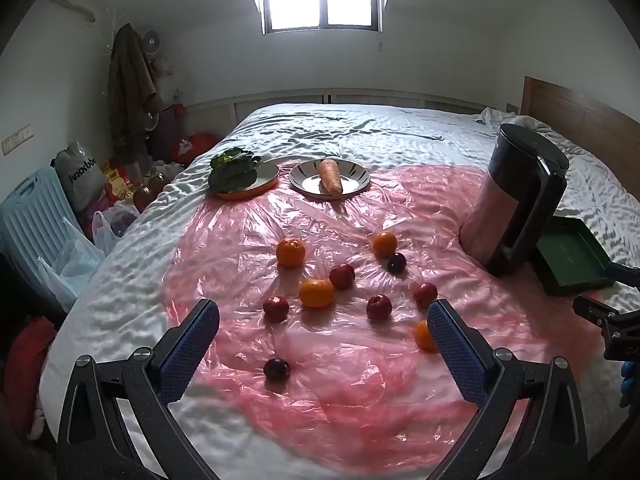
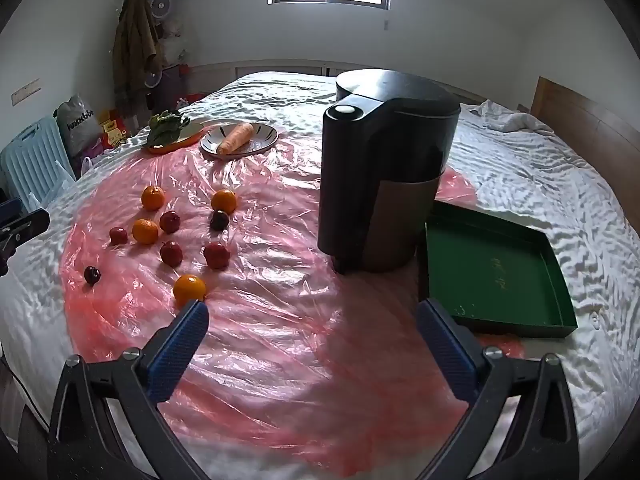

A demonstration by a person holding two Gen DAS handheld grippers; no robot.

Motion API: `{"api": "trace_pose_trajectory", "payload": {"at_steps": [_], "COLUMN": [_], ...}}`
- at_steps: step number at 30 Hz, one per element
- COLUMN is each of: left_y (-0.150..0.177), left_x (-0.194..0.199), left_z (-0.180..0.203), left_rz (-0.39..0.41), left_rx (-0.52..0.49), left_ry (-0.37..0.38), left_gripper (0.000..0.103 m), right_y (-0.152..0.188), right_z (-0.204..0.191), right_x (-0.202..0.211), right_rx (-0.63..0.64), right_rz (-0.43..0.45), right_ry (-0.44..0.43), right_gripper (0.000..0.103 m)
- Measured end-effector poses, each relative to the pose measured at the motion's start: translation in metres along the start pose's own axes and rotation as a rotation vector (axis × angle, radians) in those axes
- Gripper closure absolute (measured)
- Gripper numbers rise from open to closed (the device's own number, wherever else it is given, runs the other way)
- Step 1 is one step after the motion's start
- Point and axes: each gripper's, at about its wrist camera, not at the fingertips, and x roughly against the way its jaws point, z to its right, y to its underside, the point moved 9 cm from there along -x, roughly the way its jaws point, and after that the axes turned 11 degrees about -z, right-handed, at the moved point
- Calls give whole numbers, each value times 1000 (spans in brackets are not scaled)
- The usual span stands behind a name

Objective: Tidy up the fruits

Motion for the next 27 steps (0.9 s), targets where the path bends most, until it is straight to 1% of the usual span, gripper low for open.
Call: {"api": "trace_pose_trajectory", "payload": {"at_steps": [14,16,27], "left_y": [2,2,3], "left_x": [8,3,3], "left_z": [-2,-1,-1], "left_rz": [3,0,-3], "left_rx": [1,-3,0], "left_ry": [-3,-3,0], "left_gripper": [1,1,1], "right_y": [3,3,3], "right_z": [0,0,-3], "right_x": [3,3,0], "right_rx": [-2,-2,-3], "right_rz": [3,4,6], "right_ry": [-2,-2,-5], "right_gripper": [0,0,0]}}
